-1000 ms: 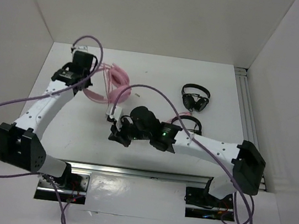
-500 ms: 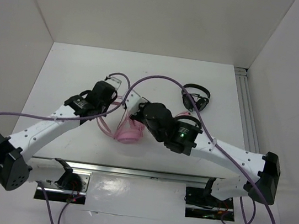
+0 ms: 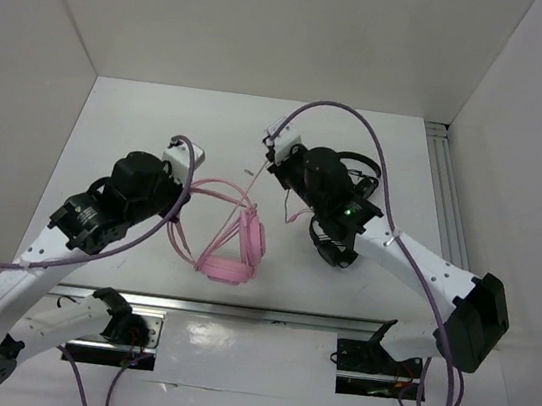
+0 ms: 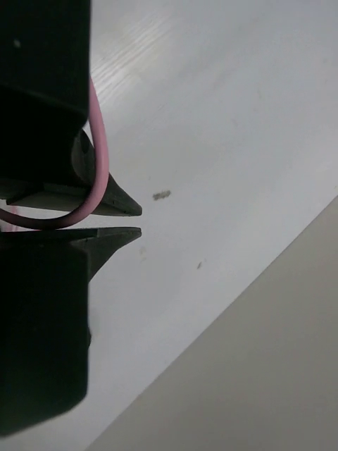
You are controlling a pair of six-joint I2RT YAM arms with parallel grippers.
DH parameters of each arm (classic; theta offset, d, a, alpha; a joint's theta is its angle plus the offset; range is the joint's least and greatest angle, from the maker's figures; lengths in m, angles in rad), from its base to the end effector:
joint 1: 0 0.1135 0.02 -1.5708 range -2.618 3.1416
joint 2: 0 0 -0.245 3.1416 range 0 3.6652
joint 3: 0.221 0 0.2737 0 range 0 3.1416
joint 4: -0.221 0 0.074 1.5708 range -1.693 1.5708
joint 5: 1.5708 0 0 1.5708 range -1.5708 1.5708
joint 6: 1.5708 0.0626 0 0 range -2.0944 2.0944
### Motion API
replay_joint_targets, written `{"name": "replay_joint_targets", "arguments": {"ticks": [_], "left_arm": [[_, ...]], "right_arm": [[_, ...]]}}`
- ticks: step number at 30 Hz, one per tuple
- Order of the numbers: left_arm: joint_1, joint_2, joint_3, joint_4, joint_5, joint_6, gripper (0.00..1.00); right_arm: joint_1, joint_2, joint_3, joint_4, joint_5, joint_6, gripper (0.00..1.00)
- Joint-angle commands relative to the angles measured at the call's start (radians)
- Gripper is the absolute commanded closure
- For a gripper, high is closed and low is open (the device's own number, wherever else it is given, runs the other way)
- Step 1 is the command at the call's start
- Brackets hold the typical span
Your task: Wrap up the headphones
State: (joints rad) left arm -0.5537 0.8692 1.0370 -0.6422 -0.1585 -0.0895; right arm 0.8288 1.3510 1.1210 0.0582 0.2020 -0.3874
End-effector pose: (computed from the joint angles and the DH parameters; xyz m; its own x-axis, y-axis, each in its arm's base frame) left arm 0.2059 -0.1157 0.3423 -0.4227 0.1576 -0.8925 0.3635 0.9316 -0.0077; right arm 0.2617 0.2669 0.3270 0.1154 -0.4218 -0.8993 -0.5886 0.7003 -0.4040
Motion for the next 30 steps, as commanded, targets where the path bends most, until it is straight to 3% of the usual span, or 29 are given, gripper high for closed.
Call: {"name": "replay_joint_targets", "arguments": {"ticks": [1,3,12,19,23,30], "left_arm": [[-0.014,-0.030,0.110,-0.063,0.194,0.043,1.00],[-0.014,-0.021,0.204,-0.097,0.151,0.014,1.00],[-0.014,0.056,0.616,-0.203,-0.044,-0.134,1.00],[-0.014,0.106,0.791,-0.212,-0.145,-0.211,1.00],[-0.014,0.117,0.837,-0.172,-0.284,-0.262,1.00],[-0.014,0.182,0.903,-0.152,-0.341,-0.294,1.00]], "right_arm": [[-0.107,0.049,0.039,0.121,-0.333,0.195,0.81],[-0.140,0.085,0.001,0.197,-0.509,0.263,0.78],[-0.128,0.247,-0.173,0.633,-0.823,0.617,0.73],[-0.086,0.402,-0.205,0.900,-0.811,0.771,0.57],[-0.086,0.496,-0.205,1.041,-0.868,0.860,0.56],[-0.039,0.599,-0.205,1.169,-0.842,0.929,0.59]]}}
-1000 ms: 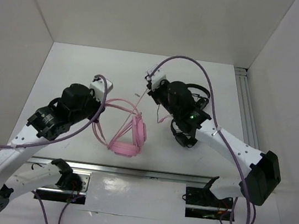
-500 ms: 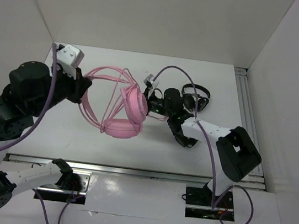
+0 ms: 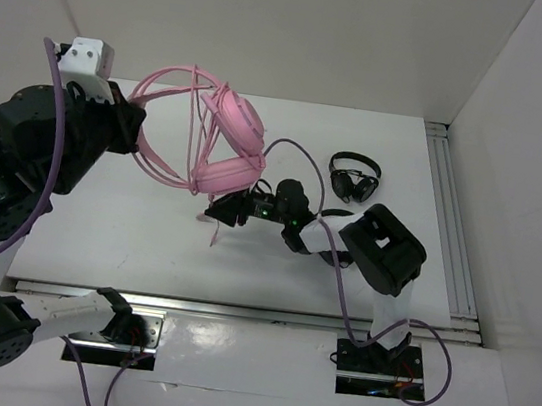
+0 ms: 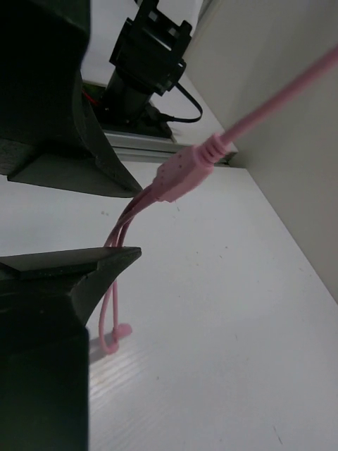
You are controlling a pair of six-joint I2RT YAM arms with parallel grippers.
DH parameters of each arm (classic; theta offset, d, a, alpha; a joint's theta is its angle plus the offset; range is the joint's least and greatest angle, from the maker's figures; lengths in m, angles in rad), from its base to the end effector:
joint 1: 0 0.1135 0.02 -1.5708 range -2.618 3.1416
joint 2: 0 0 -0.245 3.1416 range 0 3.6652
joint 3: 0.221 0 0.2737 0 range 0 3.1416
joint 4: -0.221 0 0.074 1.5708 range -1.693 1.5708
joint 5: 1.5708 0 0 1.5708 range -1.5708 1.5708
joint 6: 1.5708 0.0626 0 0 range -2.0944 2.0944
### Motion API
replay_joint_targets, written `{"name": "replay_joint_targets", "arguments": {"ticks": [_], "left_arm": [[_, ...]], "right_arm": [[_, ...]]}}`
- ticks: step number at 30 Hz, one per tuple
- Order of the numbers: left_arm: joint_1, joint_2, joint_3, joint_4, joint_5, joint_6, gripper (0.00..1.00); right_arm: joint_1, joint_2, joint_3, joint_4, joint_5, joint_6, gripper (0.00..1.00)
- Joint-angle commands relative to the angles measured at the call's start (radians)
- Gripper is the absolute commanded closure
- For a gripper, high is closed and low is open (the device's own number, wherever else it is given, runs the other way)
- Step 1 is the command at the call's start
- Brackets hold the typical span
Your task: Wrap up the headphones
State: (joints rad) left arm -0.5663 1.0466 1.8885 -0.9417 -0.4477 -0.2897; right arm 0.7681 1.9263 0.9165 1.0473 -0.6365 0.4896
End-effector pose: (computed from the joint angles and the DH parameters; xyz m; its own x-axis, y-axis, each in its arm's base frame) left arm 0.1498 -0.0631 0.5518 -0.1149 -0.2321 -0.9659 0.0911 0.9658 -0.2429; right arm 0.2780 0.3202 0.1536 -0.4399 0.1009 -0.8924 -0.8828 0.1340 0.4503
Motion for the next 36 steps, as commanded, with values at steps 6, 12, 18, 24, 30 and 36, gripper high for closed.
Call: {"name": "replay_joint_targets", "arguments": {"ticks": [6,12,18,24,30,36], "left_arm": [[-0.001,0.004,0.034,0.158,-0.053,-0.117,1.00],[-0.001,0.004,0.043,0.139,-0.062,-0.135,1.00],[-0.001,0.004,0.052,0.139,-0.095,-0.155,1.00],[-0.001,0.004,0.052,0.139,-0.120,-0.166,1.00],[-0.001,0.004,0.041,0.196,-0.243,-0.146,1.00],[-0.001,0.079,0.061,0.236,-0.298,-0.135,1.00]], "right_arm": [[0.054,0.097,0.068,0.163,0.037,0.055,0.56],[0.054,0.166,0.136,0.122,0.103,0.023,0.56],[0.094,0.267,0.234,0.151,0.112,0.044,0.56],[0.115,0.342,0.294,0.151,0.123,0.044,0.64],[0.115,0.342,0.164,0.200,0.132,0.044,0.68],[0.146,0.353,0.064,0.249,0.143,0.044,0.74]]}}
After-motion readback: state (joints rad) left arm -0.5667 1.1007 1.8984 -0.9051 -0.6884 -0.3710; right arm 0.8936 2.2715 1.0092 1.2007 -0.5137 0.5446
